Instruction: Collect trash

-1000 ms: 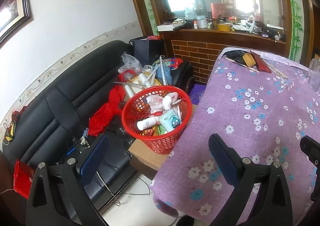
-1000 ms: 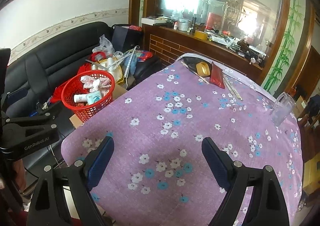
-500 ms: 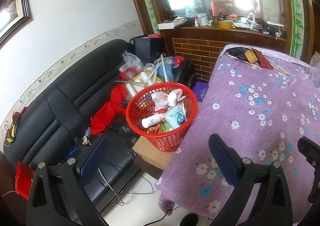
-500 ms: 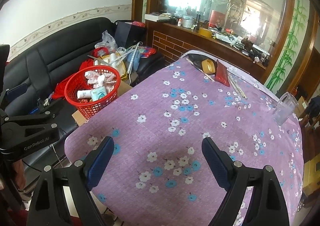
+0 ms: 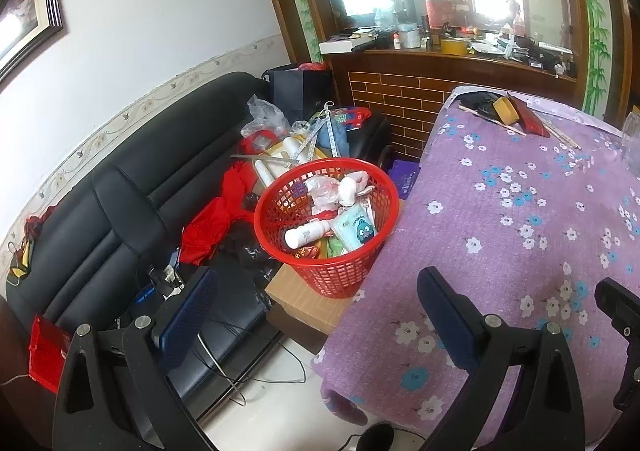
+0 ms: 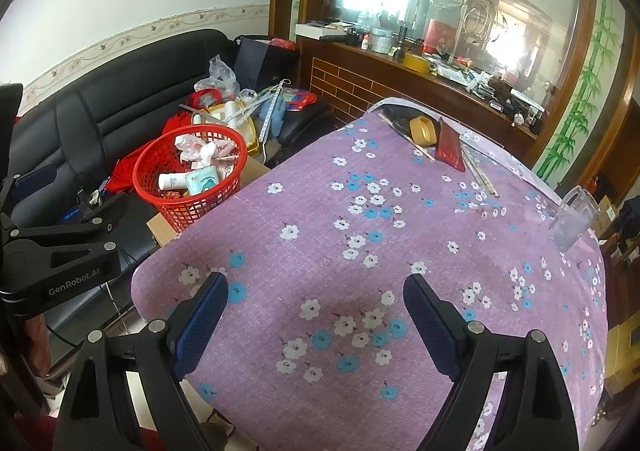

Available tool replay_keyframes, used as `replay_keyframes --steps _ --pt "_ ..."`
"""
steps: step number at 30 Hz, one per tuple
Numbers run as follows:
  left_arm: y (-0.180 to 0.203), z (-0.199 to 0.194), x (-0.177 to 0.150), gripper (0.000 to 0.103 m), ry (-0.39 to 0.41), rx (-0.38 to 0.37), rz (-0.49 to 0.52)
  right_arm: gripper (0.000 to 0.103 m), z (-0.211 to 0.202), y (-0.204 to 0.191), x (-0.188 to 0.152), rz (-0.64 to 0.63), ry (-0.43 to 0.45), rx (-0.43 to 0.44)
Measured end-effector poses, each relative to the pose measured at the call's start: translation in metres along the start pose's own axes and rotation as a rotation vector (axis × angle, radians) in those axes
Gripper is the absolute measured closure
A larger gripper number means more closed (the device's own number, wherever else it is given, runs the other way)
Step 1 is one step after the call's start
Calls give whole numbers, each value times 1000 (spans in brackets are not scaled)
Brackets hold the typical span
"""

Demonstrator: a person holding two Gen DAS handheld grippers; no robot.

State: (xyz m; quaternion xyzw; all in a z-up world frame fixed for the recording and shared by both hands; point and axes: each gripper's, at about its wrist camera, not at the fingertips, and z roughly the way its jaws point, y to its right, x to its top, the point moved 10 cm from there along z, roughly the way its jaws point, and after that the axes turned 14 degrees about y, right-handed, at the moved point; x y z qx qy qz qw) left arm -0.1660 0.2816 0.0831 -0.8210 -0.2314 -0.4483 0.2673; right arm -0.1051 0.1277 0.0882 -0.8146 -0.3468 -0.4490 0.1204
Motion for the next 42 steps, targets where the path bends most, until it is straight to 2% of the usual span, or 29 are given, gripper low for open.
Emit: replay_keyframes --steps 15,42 --pt "12 1 -3 4 -7 -13 9 11 3 15 -5 8 -11 -6" --pt "15 2 -3 4 -2 -11 15 11 3 16 -5 8 -12 -7"
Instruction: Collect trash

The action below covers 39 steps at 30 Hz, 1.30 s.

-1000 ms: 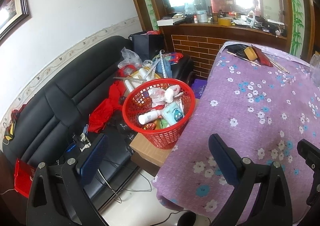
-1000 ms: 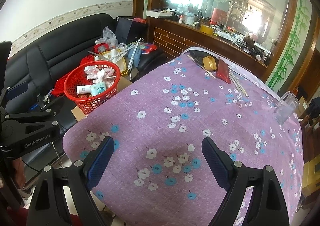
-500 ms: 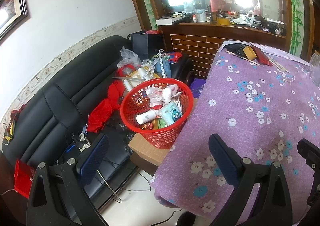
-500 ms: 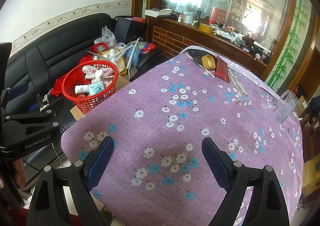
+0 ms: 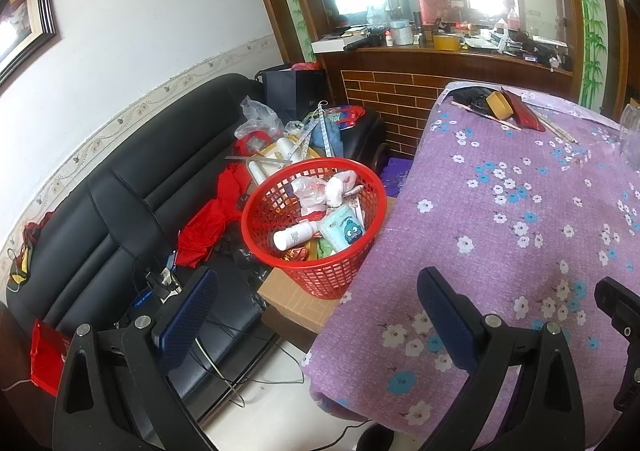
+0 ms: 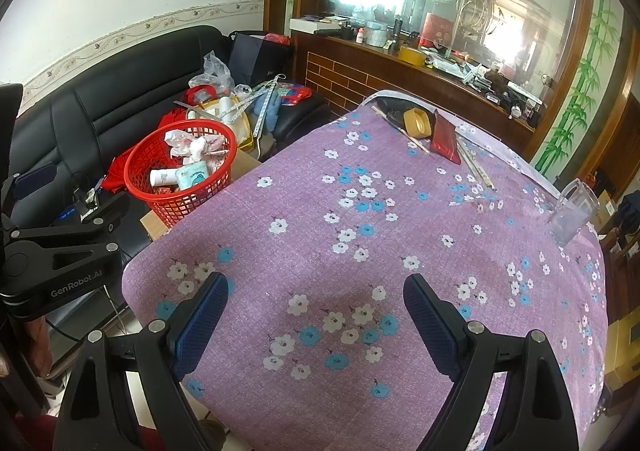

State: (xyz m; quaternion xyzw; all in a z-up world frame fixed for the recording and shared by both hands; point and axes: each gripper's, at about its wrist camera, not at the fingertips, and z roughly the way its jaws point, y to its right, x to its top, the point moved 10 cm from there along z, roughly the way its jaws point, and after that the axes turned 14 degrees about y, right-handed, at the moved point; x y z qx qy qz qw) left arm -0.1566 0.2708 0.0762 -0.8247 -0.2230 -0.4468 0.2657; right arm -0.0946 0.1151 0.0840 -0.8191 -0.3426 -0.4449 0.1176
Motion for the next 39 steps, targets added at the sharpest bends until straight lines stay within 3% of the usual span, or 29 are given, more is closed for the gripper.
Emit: replay_keyframes --steps 16,21,25,31,36,39 --pt "6 3 -3 4 -11 -25 18 11 0 5 -11 12 -17 -12" --pt "31 10 -10 4 -25 -73 74 10 11 25 -38 132 -105 -5" --pt "79 19 -24 4 -41 -165 174 10 20 68 -84 233 -201 -97" --pt "189 15 -52 4 -116 -410 270 10 9 149 -153 381 -286 -276" --pt "270 17 -68 4 -207 -579 248 10 -1 214 -204 460 -326 -425" --pt "297 27 -74 4 -236 -604 220 10 2 238 -222 505 -335 -455"
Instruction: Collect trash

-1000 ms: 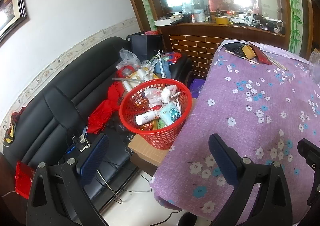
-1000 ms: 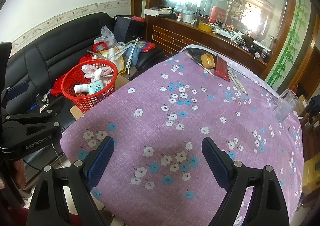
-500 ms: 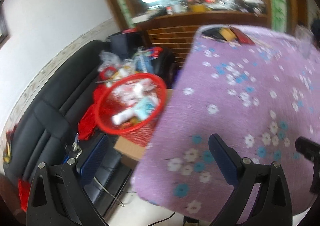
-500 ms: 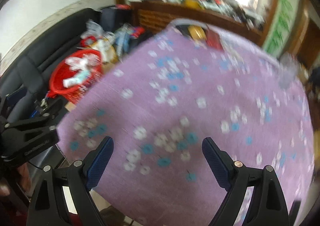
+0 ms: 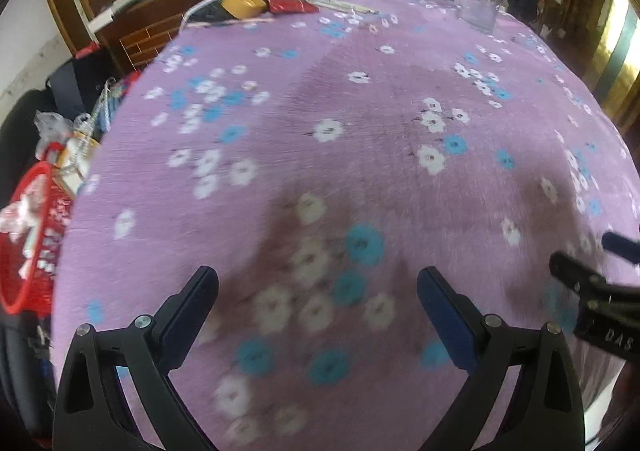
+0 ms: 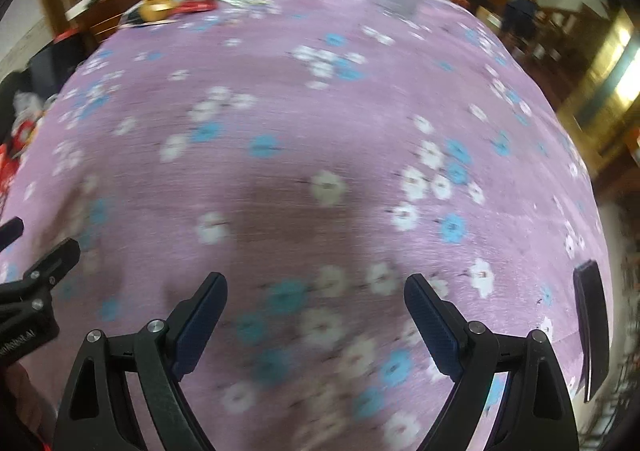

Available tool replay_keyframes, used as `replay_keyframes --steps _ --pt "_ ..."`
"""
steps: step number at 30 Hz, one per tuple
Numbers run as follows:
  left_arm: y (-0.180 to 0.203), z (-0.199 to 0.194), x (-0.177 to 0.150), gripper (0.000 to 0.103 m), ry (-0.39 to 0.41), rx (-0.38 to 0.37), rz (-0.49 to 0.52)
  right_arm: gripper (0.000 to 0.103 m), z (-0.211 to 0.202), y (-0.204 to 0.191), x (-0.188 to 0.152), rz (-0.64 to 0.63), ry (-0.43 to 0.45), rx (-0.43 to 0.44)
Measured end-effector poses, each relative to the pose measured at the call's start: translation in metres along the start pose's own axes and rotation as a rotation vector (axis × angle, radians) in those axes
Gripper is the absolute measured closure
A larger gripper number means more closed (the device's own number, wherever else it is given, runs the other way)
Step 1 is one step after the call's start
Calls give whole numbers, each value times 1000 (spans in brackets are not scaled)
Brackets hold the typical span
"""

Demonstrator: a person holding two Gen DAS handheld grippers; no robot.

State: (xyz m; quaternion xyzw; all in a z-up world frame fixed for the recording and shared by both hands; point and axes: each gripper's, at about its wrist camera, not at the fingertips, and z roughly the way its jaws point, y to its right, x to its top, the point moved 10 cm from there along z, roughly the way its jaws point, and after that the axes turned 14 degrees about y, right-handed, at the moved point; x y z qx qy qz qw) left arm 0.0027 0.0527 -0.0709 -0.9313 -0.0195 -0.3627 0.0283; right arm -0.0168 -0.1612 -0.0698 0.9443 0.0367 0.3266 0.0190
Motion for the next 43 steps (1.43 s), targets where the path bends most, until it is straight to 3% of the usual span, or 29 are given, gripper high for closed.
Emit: replay_keyframes --steps 3,7,13,43 --pt "8 16 2 4 2 15 29 10 17 4 6 13 12 7" --pt "9 23 12 4 53 4 33 1 27 -5 17 31 60 22" --pt "6 36 20 0 64 -42 -26 0 39 -16 35 38 143 19" --pt "7 39 22 0 60 -43 -22 0 42 -18 38 39 140 21"
